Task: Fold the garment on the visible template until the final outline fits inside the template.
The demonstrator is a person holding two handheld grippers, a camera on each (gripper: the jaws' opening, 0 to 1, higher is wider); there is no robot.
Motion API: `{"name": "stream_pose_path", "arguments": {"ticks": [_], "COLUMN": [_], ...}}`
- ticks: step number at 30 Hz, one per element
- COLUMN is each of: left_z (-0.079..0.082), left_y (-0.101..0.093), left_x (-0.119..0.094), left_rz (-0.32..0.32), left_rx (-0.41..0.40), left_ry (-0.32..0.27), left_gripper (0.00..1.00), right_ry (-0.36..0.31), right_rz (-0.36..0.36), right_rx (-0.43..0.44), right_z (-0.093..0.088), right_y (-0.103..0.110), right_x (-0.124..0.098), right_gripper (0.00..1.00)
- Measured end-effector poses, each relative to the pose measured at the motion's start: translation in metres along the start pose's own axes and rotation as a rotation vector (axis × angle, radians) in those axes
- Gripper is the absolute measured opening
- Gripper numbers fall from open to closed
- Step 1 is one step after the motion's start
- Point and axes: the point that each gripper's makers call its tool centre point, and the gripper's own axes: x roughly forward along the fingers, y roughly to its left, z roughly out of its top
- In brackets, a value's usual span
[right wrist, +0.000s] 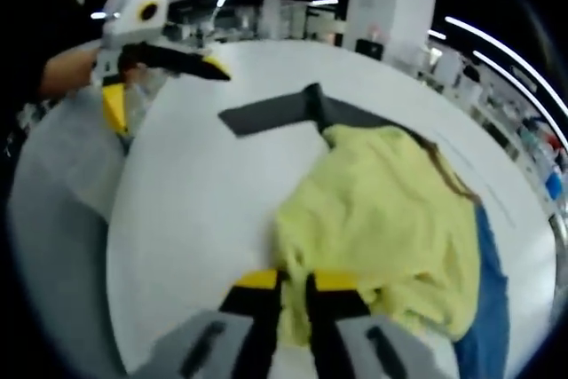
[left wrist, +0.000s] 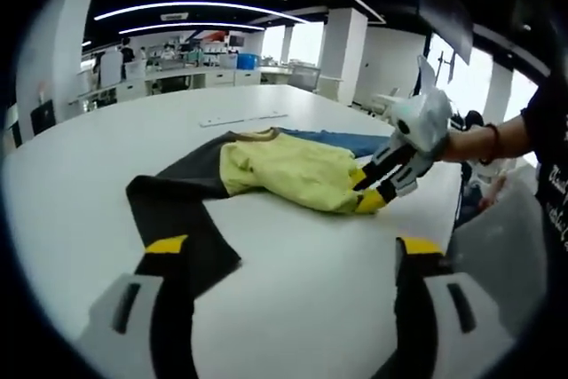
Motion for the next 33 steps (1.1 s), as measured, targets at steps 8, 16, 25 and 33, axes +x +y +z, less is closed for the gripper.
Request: {"name": "stream_pose_path", "arguments": {"ticks": [8, 16, 25, 33], "left_z": [0.004, 0.002, 0.003, 0.002], "left_y": [0.004, 0.009, 0.006, 0.008], "left_x": [0.002, 0.003, 0.001, 0.004], "left_rz": [0.012, 0.011, 0.003, -0.001], "left_rx": [0.047, 0.033, 0.041, 0.023], "left_ry": [0.008, 0.010, 0.016, 0.022], "left_gripper": [0.94, 0.92, 0.92, 0.90], "right_ry": [-0.050, -0.154, -0.208, -0.201], "right_rz": [0.004, -0.052, -0.105, -0.156], "right_rx": [0.033, 0.108, 0.177, 0.198], "right_z": [0.020, 0.057, 0.077, 0.083], "right_y": [-0.011, -0.045, -0.087, -0.129], "right_x": [-0.024, -0.050, -0.053, -0.043], "right_gripper": [0.03, 0.03, 0.03, 0.03]}}
